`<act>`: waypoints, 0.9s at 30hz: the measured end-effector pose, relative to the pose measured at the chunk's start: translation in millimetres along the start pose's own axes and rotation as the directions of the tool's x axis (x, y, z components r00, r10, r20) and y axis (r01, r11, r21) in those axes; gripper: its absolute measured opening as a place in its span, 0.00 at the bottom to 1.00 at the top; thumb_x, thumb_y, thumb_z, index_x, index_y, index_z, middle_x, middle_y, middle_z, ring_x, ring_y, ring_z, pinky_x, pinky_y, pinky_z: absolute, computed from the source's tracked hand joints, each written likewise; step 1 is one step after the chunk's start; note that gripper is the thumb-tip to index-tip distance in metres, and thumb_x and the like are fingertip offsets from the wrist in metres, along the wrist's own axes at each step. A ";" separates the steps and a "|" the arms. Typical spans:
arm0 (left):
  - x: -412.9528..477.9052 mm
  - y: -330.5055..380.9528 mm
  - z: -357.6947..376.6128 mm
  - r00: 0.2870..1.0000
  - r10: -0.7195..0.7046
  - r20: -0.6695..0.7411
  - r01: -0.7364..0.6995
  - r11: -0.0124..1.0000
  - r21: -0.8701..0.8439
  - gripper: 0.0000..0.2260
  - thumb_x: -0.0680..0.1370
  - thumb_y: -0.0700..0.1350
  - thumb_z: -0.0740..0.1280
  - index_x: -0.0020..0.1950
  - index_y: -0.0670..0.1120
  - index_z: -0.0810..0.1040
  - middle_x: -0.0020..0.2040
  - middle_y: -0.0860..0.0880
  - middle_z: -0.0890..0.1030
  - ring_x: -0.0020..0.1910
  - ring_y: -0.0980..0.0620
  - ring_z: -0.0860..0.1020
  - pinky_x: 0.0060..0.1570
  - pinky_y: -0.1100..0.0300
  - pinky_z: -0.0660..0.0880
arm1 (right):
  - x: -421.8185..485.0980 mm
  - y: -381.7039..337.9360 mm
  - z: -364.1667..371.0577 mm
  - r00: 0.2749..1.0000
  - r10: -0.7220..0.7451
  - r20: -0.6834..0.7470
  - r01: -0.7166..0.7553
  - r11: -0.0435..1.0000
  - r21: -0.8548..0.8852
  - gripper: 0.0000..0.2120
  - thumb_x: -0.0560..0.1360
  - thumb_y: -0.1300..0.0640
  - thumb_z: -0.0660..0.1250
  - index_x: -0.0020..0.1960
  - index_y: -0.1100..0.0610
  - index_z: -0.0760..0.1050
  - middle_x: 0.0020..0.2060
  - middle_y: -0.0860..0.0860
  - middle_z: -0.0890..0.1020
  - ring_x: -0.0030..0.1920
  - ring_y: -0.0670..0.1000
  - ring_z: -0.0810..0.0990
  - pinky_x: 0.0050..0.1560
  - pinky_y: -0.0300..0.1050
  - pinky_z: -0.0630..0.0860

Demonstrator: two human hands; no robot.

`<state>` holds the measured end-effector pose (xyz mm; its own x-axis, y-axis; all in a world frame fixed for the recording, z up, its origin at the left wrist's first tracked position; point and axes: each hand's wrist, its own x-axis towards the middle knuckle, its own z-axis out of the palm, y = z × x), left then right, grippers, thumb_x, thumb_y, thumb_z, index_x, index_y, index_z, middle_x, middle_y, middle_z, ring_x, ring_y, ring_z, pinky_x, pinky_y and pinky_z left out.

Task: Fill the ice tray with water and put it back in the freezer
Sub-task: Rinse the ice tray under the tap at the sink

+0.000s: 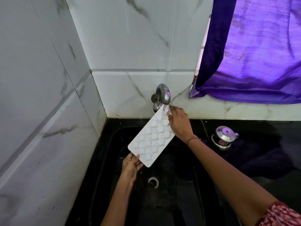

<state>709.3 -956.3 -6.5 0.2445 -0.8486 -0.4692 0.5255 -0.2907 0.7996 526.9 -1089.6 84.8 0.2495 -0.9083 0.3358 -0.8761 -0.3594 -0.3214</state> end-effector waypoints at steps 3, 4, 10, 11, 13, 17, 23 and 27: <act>-3.4 -6.5 4.6 1.000 0.022 0.001 -0.022 1.000 -0.006 0.12 0.79 0.33 0.59 0.60 0.41 0.72 0.45 0.47 0.82 0.40 0.52 0.82 0.33 0.62 0.80 | -11.8 -1.4 13.5 0.997 -0.068 0.038 0.076 0.963 -0.258 0.36 0.77 0.39 0.37 0.76 0.61 0.49 0.76 0.57 0.54 0.77 0.54 0.51 0.74 0.59 0.41; -4.8 -8.3 5.9 1.000 0.025 -0.001 -0.025 1.000 -0.016 0.12 0.79 0.33 0.59 0.61 0.41 0.72 0.46 0.47 0.81 0.42 0.51 0.82 0.34 0.61 0.80 | -16.8 -2.6 18.5 0.994 -0.090 0.058 0.104 0.944 -0.312 0.37 0.77 0.37 0.37 0.76 0.61 0.46 0.77 0.57 0.50 0.77 0.55 0.47 0.73 0.61 0.36; -10.0 -7.7 26.2 0.998 0.026 0.048 -0.018 0.987 -0.161 0.14 0.79 0.32 0.58 0.63 0.41 0.72 0.44 0.47 0.83 0.40 0.51 0.83 0.34 0.60 0.80 | -71.9 -36.6 47.9 0.946 -0.300 0.121 0.324 0.884 -0.338 0.35 0.78 0.38 0.45 0.75 0.63 0.56 0.75 0.62 0.54 0.76 0.58 0.50 0.72 0.63 0.47; -9.5 -6.2 29.9 0.998 0.038 0.053 -0.028 0.984 -0.173 0.15 0.78 0.31 0.58 0.64 0.40 0.72 0.44 0.46 0.83 0.38 0.53 0.83 0.34 0.61 0.80 | -83.3 -44.4 51.9 0.926 -0.350 0.139 0.377 0.871 -0.315 0.34 0.78 0.39 0.45 0.75 0.63 0.56 0.75 0.62 0.55 0.76 0.58 0.51 0.72 0.62 0.47; -9.1 -3.7 34.8 0.997 0.059 0.042 -0.050 0.980 -0.190 0.16 0.77 0.30 0.59 0.64 0.40 0.73 0.48 0.45 0.82 0.40 0.54 0.83 0.38 0.63 0.80 | -101.9 -54.8 56.3 0.885 -0.431 0.175 0.465 0.836 -0.291 0.31 0.79 0.43 0.47 0.74 0.62 0.58 0.75 0.60 0.57 0.76 0.57 0.53 0.72 0.60 0.48; -9.4 -2.0 30.8 0.997 0.067 0.037 -0.058 0.973 -0.222 0.15 0.77 0.32 0.61 0.64 0.40 0.73 0.49 0.45 0.81 0.44 0.51 0.80 0.37 0.63 0.80 | -97.4 -43.7 49.7 0.789 -0.568 0.235 0.614 0.743 -0.267 0.28 0.79 0.45 0.47 0.74 0.58 0.60 0.74 0.56 0.63 0.75 0.54 0.59 0.74 0.56 0.50; -10.3 -4.6 28.3 0.998 0.053 0.023 -0.049 0.988 -0.143 0.13 0.78 0.34 0.60 0.62 0.44 0.72 0.50 0.46 0.80 0.46 0.49 0.80 0.42 0.53 0.78 | -44.1 -7.5 14.2 0.810 -0.542 0.223 0.586 0.750 -0.307 0.26 0.78 0.35 0.45 0.62 0.46 0.73 0.62 0.53 0.76 0.66 0.57 0.72 0.68 0.66 0.54; -12.6 0.6 33.7 0.998 0.062 0.033 -0.058 0.992 -0.114 0.13 0.78 0.34 0.60 0.60 0.45 0.72 0.52 0.47 0.80 0.48 0.48 0.79 0.42 0.54 0.78 | -20.3 1.5 -6.4 0.840 -0.512 0.181 0.542 0.764 -0.351 0.19 0.77 0.37 0.51 0.53 0.44 0.77 0.59 0.53 0.77 0.62 0.56 0.72 0.67 0.67 0.58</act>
<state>679.0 -960.6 12.5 0.2497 -0.8792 -0.4058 0.5998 -0.1886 0.7776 517.8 -1070.3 83.2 0.7329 -0.6172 0.2862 -0.6788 -0.6915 0.2471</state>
